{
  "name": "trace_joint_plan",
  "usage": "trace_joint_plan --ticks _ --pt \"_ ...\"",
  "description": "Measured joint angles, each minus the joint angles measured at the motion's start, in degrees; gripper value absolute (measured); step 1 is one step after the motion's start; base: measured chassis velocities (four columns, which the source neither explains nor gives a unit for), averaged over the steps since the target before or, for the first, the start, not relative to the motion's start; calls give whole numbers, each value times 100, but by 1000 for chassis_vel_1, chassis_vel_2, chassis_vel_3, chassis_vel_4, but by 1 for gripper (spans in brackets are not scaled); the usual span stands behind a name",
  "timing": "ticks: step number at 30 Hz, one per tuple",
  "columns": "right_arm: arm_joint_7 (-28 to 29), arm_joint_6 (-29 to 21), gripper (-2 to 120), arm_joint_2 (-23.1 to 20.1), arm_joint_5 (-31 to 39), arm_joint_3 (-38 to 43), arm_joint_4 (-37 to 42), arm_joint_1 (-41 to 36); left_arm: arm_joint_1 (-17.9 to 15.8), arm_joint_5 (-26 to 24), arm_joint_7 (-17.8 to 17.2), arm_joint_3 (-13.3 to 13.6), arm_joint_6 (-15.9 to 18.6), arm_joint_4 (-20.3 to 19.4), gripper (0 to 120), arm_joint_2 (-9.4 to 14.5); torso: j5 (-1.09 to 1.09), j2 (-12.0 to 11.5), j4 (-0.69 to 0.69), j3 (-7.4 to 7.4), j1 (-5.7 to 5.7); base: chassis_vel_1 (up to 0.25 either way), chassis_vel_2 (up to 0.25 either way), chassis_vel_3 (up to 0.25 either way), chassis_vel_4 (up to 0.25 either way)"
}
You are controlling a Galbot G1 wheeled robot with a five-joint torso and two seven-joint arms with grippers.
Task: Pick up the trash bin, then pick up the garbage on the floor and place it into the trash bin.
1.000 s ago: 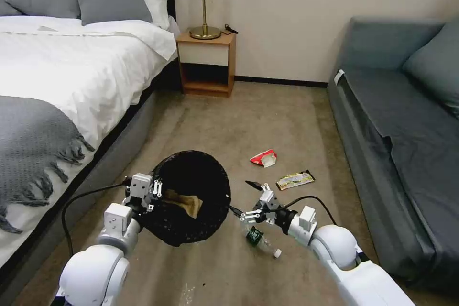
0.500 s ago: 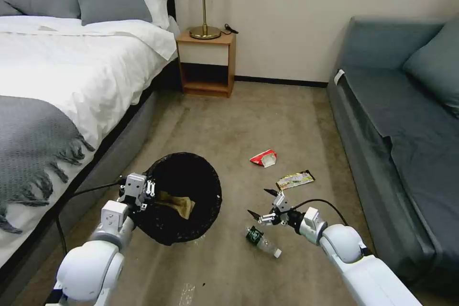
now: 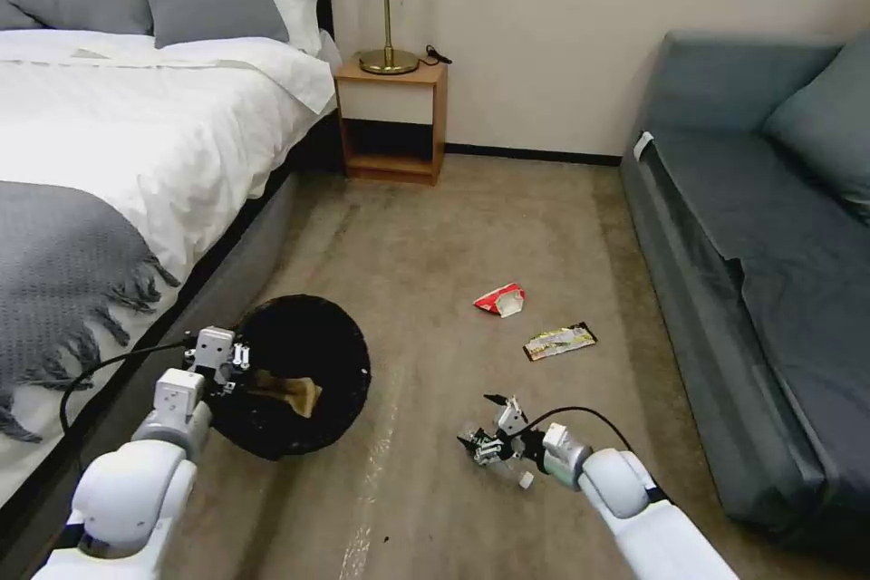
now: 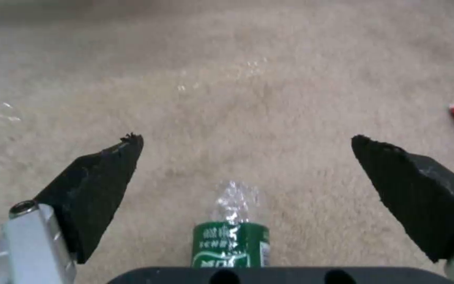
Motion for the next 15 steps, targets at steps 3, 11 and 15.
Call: trace_joint_plan --ticks 3,11,15 --pt "14 62 100 116 -74 83 -406 138 -35 -17 5 -70 -102 131 7 9 -1 0 0 0 0 0 0 0 0" --pt "11 253 100 204 -339 171 -1101 309 -63 -41 7 -105 -129 183 7 17 0 0 -1 0 0 0 0 0 0" --pt "8 302 100 225 -474 163 -1221 311 -60 -41 11 -105 -129 190 7 -2 0 0 -1 0 0 0 0 0 0"
